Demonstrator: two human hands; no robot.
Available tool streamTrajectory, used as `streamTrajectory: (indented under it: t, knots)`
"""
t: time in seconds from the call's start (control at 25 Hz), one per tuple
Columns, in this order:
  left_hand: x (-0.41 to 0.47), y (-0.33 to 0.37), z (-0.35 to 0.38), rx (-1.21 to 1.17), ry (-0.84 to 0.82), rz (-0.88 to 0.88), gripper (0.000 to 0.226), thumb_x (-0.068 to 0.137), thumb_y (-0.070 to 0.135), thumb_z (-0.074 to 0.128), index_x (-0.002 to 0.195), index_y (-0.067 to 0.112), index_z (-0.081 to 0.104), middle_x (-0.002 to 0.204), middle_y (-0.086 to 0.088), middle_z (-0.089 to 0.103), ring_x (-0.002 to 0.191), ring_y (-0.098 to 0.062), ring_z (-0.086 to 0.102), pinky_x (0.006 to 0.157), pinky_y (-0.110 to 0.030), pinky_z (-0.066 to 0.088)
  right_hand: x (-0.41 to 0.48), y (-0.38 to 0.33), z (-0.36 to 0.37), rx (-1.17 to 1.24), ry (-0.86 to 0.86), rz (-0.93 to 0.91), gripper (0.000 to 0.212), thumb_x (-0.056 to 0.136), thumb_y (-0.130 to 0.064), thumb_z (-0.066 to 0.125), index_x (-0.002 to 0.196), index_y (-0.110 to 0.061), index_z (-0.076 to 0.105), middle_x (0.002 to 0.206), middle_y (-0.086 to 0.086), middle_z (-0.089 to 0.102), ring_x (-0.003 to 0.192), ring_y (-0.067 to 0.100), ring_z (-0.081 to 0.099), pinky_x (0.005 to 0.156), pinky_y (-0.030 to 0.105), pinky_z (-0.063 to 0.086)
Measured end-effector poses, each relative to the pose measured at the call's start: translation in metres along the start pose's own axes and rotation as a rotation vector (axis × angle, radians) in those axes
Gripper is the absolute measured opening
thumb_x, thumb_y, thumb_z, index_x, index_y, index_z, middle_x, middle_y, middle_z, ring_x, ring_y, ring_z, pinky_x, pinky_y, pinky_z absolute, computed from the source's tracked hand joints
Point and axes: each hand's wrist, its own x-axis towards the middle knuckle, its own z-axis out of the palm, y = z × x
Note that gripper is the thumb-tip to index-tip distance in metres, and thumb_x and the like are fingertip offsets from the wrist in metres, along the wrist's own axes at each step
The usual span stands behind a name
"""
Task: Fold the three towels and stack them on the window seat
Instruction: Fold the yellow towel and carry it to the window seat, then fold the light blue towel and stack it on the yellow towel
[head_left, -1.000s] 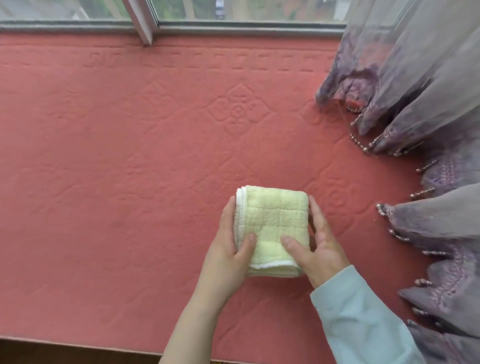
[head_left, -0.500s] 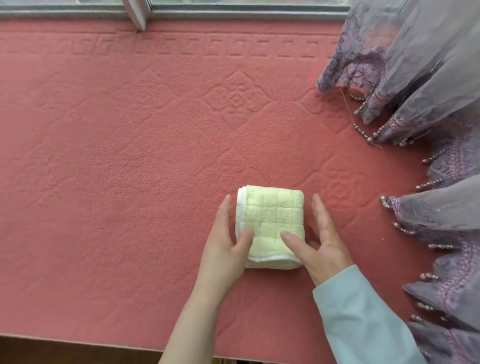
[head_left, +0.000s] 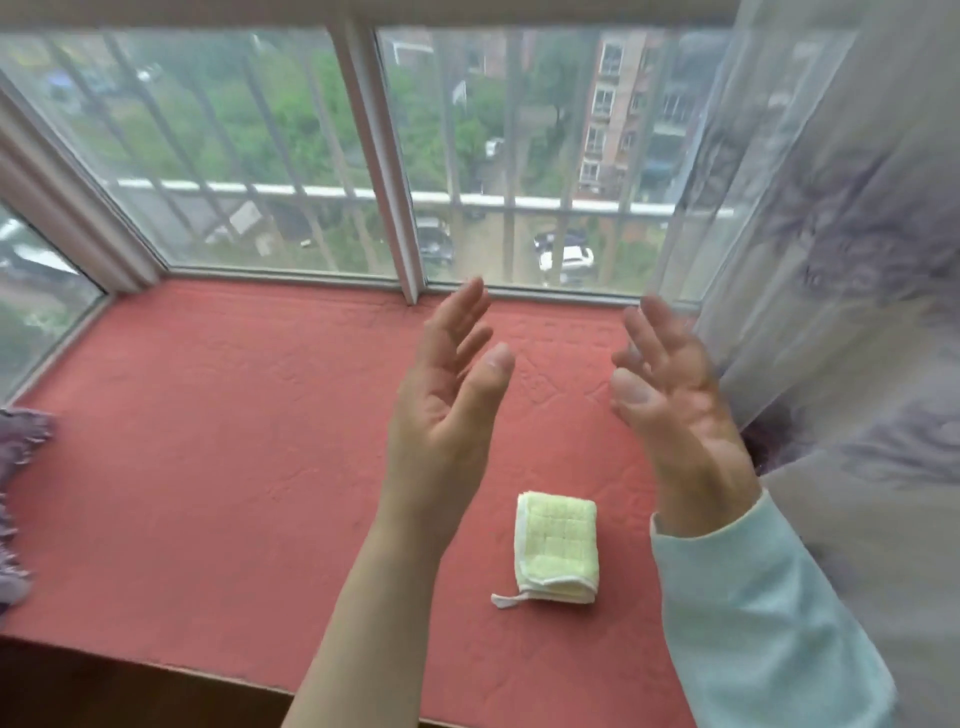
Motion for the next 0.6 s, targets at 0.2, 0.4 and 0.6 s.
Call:
streamTrajectory:
  t: [0.2,0.4,0.6]
  knots:
    - [-0.018,0.124,-0.033,-0.071,0.031,0.173,0.052,0.087,0.035,0.059,0.139,0.030,0.052,0.145,0.005,0.059,0.134,-0.014,0.056,0.110,-0.034,0.047,-0.026,-0.121,0.037,0.063,-0.167,-0.187,0.062,0.073,-0.050,0.057,0.134,-0.051,0.044,0.143,-0.027,0.048,0.128,-0.002,0.050,0.100,0.034,0.044]
    - [-0.064,0.208,-0.078,0.011,0.151,0.305,0.053,0.086,0.035,0.059,0.138,0.033,0.051,0.144,0.007,0.059,0.132,-0.012,0.058,0.108,-0.036,0.048,-0.070,-0.199,0.084,0.158,-0.355,-0.326,0.065,0.075,-0.047,0.057,0.139,-0.039,0.044,0.145,-0.019,0.049,0.131,0.007,0.050,0.101,0.036,0.044]
    - [-0.113,0.253,-0.125,0.104,0.324,0.381,0.052,0.087,0.028,0.062,0.138,0.038,0.052,0.141,0.012,0.061,0.130,-0.009,0.059,0.106,-0.036,0.047,-0.103,-0.230,0.128,0.299,-0.583,-0.360,0.062,0.074,-0.045,0.059,0.135,-0.041,0.046,0.143,-0.017,0.052,0.132,0.008,0.051,0.101,0.035,0.044]
